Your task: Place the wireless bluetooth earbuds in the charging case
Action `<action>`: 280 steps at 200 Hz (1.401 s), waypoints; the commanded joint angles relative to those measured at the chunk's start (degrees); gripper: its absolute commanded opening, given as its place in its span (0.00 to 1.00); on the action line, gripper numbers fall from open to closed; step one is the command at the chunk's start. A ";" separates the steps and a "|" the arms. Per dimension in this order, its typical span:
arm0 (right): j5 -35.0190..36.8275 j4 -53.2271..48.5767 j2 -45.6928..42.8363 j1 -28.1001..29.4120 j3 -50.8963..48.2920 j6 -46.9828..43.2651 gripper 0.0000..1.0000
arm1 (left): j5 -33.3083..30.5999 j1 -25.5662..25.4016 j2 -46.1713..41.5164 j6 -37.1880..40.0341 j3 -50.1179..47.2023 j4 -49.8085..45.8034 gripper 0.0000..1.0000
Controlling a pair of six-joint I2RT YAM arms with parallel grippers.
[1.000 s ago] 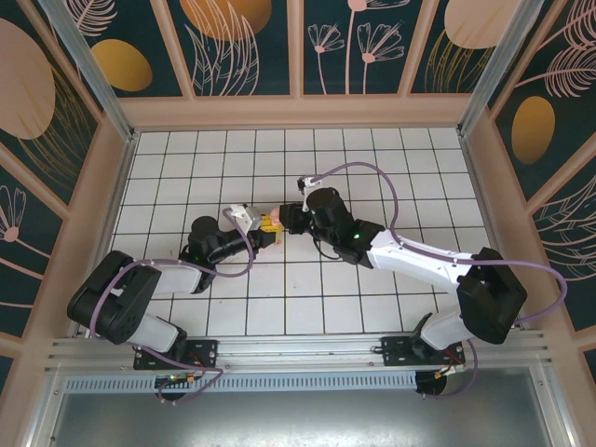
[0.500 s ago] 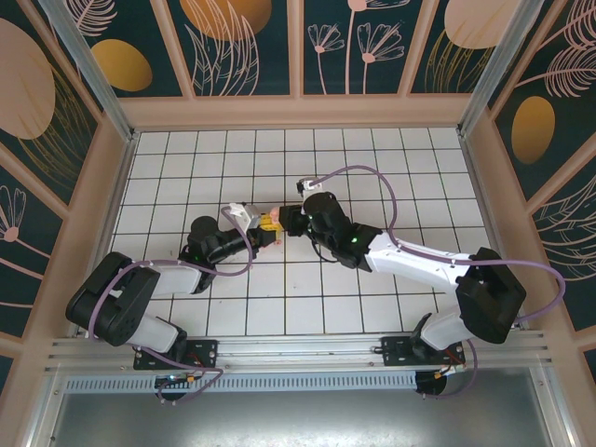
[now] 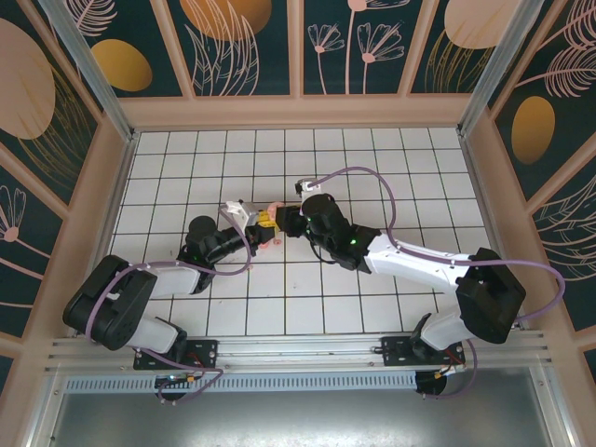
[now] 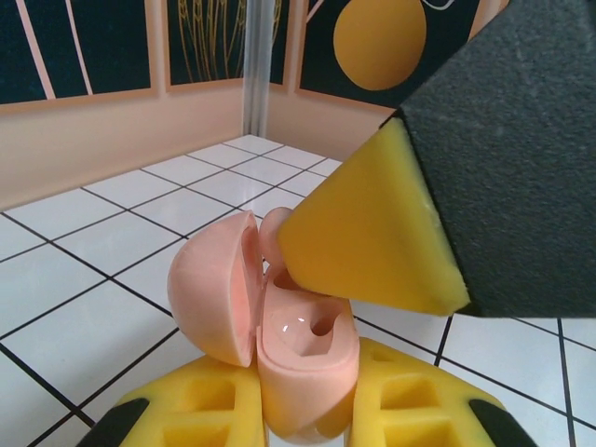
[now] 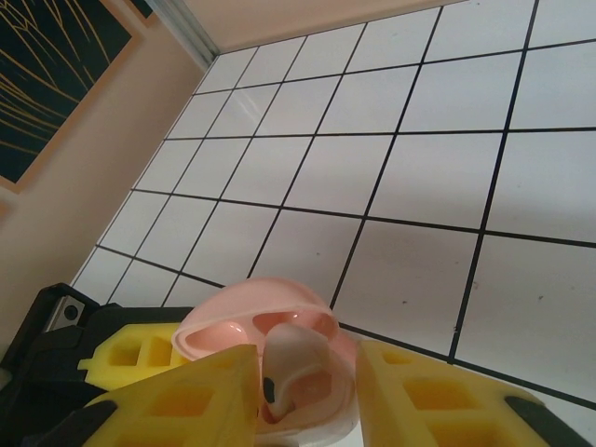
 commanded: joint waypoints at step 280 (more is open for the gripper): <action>-19.48 0.59 -1.34 -8.75 1.79 4.25 0.40 | 0.77 -0.24 -2.21 0.69 0.86 1.39 0.13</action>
